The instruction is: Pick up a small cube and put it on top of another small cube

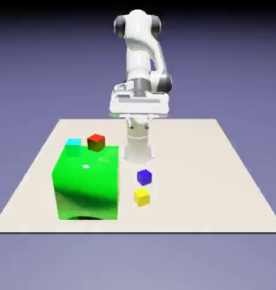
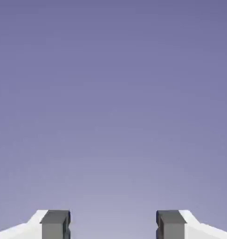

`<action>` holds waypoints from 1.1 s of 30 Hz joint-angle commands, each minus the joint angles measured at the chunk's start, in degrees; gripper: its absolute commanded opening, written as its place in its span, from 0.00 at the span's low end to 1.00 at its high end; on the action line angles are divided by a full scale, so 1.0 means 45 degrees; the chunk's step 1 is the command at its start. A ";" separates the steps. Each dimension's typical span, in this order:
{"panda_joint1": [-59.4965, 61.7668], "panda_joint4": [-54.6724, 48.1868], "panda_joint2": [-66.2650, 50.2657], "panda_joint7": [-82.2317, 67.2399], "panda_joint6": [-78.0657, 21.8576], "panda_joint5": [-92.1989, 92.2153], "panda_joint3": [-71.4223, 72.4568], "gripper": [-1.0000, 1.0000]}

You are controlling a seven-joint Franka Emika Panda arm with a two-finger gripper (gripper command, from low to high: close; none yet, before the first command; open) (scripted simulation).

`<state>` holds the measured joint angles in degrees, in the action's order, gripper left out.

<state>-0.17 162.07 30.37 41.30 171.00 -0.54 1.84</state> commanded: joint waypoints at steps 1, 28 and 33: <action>0.0095 0.0197 -0.0422 -0.0214 -0.0554 -0.0099 0.0339 0.50; 0.0418 0.2055 -0.6325 -0.0917 -0.4527 -0.3123 0.2313 0.00; 0.1034 0.2145 -0.4583 -0.2323 -0.6026 -0.1077 0.3687 0.00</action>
<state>4.46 171.72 9.75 30.77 143.87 -5.29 18.42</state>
